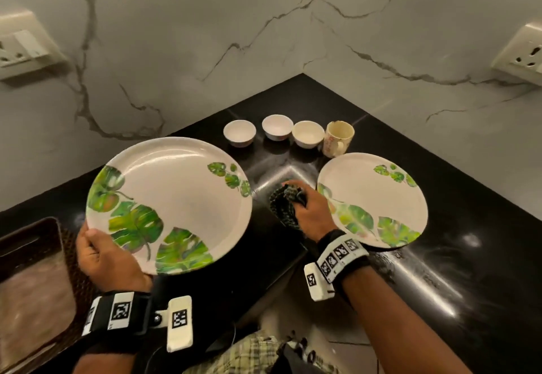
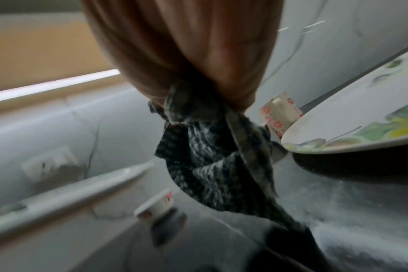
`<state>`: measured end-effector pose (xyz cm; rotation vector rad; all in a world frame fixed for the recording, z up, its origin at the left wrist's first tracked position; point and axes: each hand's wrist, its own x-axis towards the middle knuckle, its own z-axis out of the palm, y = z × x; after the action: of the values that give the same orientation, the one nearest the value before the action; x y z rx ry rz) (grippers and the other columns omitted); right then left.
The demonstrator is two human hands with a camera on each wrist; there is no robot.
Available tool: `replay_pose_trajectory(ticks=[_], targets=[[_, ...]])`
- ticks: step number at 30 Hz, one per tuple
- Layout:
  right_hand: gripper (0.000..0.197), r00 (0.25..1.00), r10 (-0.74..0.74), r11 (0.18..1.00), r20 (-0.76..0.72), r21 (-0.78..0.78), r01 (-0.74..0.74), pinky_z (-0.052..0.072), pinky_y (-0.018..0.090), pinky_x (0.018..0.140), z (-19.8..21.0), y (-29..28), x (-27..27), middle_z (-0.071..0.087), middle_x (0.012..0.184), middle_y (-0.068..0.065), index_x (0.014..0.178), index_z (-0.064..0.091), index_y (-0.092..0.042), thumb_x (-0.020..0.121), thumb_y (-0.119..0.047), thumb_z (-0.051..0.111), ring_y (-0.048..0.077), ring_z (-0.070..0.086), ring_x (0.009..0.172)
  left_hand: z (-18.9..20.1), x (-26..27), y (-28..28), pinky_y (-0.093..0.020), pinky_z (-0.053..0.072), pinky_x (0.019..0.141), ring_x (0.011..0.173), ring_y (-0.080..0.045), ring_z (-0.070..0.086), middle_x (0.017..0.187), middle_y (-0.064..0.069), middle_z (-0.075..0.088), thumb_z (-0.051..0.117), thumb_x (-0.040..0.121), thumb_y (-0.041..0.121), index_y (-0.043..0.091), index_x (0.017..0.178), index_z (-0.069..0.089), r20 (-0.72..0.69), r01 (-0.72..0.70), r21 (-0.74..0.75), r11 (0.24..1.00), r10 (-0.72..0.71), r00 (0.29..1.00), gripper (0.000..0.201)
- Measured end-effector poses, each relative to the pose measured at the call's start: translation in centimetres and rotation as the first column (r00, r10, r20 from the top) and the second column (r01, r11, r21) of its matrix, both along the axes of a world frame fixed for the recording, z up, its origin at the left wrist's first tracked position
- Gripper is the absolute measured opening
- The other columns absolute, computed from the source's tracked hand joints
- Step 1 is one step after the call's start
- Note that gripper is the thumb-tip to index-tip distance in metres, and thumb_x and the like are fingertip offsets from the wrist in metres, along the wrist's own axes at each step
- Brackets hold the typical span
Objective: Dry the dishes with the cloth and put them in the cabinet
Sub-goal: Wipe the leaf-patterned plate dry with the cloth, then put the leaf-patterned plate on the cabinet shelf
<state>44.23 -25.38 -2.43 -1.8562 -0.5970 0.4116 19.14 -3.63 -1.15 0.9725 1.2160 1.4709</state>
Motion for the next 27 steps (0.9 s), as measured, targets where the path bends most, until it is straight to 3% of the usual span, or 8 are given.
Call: replay_pose_trajectory(ticks=[2,4,11,15,19,22,25,27], targets=[[0.056,0.989,0.097,0.988,0.115,-0.129,-0.082,0.045,0.009,0.098,-1.9,1.7,0.2,0.07,0.114,-0.001,0.121,0.068,-0.017,0.079,0.015,0.05,0.005,0.062,0.106,-0.2,-1.7,0.2,-0.027,0.058,0.077,0.086,-0.006,0.067,0.113,-0.004,0.07,0.041,0.103,0.032,0.024,0.129,0.065,-0.004,-0.034,-0.023,0.999,0.034,0.999,0.036],[0.062,0.967,0.181,0.961,0.18,-0.242,-0.135,0.045,0.025,0.108,-3.7,3.3,0.2,0.067,0.125,0.001,0.127,0.067,-0.02,0.077,0.013,0.051,0.014,0.061,0.117,-0.2,-2.9,0.1,-0.018,0.056,0.071,0.08,0.001,0.066,0.107,0.002,0.07,0.039,0.105,0.029,0.025,0.129,0.064,0.01,-0.033,-0.026,0.999,0.033,0.999,0.034],[0.08,0.831,0.515,0.745,0.209,-0.589,-0.314,0.016,0.035,0.127,-7.0,5.5,-0.9,0.034,0.162,0.008,0.149,0.049,-0.018,0.077,0.019,0.049,0.025,0.023,0.153,-0.5,-5.3,0.1,-0.023,0.058,0.074,0.091,-0.009,0.069,0.12,-0.008,0.07,0.04,0.105,0.029,0.02,0.139,0.061,0.024,-0.07,-0.014,0.997,0.071,0.997,0.04],[0.08,0.818,0.54,0.724,0.197,-0.605,-0.332,0.011,0.038,0.128,-6.9,5.4,-0.6,0.024,0.166,0.007,0.157,0.035,-0.018,0.085,0.003,0.064,0.026,0.015,0.156,0.2,-4.8,-0.1,-0.021,0.058,0.073,0.087,-0.003,0.07,0.11,0.004,0.073,0.041,0.104,0.032,0.022,0.137,0.062,-0.015,-0.055,-0.005,0.998,0.055,0.998,0.04],[0.114,0.844,0.529,0.711,0.086,-0.588,-0.386,0.011,0.031,0.127,-6.0,5.0,0.1,0.014,0.169,0.007,0.163,0.008,-0.018,0.079,-0.021,0.085,0.023,0.012,0.156,1.0,-3.3,-0.4,-0.026,0.059,0.077,0.099,-0.015,0.071,0.115,0.002,0.073,0.043,0.103,0.036,0.024,0.136,0.062,-0.011,-0.014,0.003,1.0,0.014,1.0,0.04],[0.133,0.843,0.538,0.711,0.027,-0.55,-0.437,0.011,0.035,0.127,-4.0,3.9,0.9,0.007,0.17,0.004,0.163,0.0,-0.02,0.069,-0.034,0.092,0.021,0.007,0.156,2.3,-0.8,-1.4,-0.015,0.057,0.067,0.086,-0.002,0.07,0.102,0.013,0.071,0.042,0.106,0.031,0.021,0.137,0.061,-0.016,0.056,0.014,0.998,-0.056,0.998,0.037],[0.111,0.894,0.441,0.828,0.083,-0.422,-0.37,0.025,0.042,0.125,0.0,1.8,2.5,0.025,0.166,0.005,0.162,0.015,-0.017,0.079,-0.039,0.085,0.022,0.024,0.153,3.9,1.8,-2.6,-0.012,0.057,0.064,0.084,0.002,0.069,0.101,0.018,0.068,0.041,0.108,0.034,0.023,0.137,0.06,-0.02,0.134,0.025,0.991,-0.134,0.991,0.037],[0.078,0.946,0.302,0.924,0.116,-0.28,-0.26,0.038,0.036,0.118,3.9,0.1,3.9,0.046,0.155,0.004,0.158,0.031,-0.016,0.093,-0.029,0.072,0.02,0.046,0.141,4.4,3.5,-2.2,-0.027,0.062,0.068,0.093,-0.009,0.071,0.107,0.013,0.072,0.043,0.104,0.047,0.033,0.135,0.06,0.002,0.226,0.029,0.974,-0.227,0.974,0.038]])
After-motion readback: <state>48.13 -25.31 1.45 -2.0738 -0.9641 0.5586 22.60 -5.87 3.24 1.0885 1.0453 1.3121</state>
